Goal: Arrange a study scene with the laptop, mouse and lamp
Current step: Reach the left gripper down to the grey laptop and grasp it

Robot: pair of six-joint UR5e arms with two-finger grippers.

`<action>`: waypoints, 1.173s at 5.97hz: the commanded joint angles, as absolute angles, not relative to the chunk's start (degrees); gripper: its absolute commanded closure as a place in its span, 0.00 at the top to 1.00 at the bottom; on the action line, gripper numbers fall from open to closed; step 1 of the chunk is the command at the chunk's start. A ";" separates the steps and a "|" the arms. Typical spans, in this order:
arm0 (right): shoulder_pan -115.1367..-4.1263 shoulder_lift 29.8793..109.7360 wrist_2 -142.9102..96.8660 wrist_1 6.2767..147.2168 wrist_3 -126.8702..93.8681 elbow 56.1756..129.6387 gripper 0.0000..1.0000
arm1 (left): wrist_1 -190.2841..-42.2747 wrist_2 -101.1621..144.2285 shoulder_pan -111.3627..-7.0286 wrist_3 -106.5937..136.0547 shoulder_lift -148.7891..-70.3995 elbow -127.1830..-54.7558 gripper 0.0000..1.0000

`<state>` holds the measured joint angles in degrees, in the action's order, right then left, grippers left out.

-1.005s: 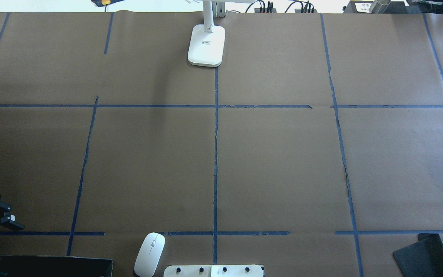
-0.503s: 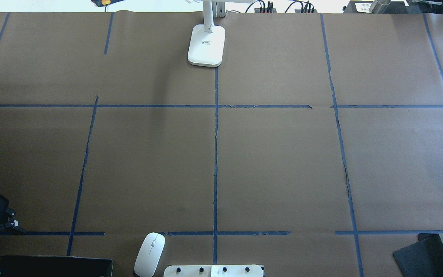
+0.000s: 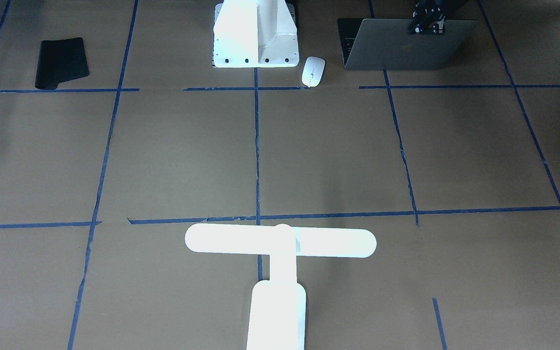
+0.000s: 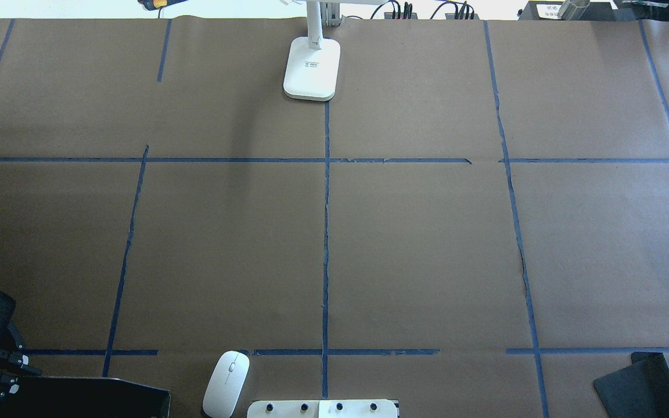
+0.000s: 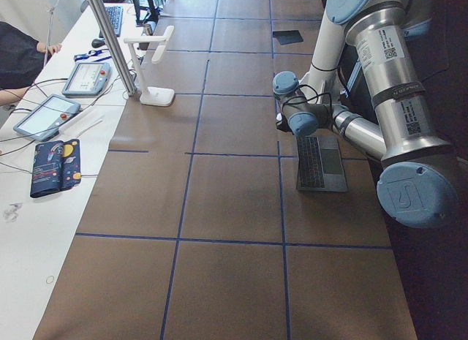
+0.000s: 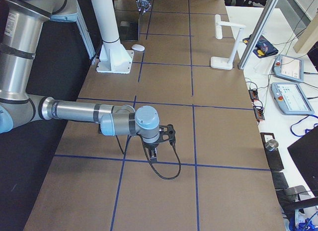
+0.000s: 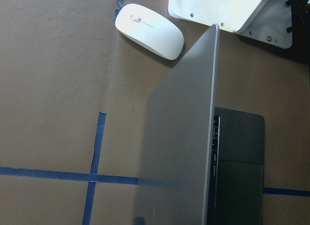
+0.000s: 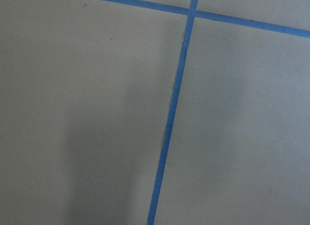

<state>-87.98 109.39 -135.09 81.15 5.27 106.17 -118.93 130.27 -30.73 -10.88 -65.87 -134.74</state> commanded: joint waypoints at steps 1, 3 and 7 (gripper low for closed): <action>-87.98 109.34 -135.09 81.21 5.27 106.17 1.00 | -119.09 130.52 -31.29 -12.38 -66.44 -135.09 0.00; -87.98 109.34 -135.17 81.21 5.19 106.17 1.00 | -118.83 130.78 -35.13 -17.03 -67.15 -134.91 0.00; -87.98 109.34 -135.26 81.04 5.10 106.17 1.00 | -95.71 129.91 -45.43 -35.49 -85.44 -133.95 0.00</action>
<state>-87.96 109.33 -135.24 81.12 5.16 106.17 -103.72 130.20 -43.73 -32.72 -78.15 -134.52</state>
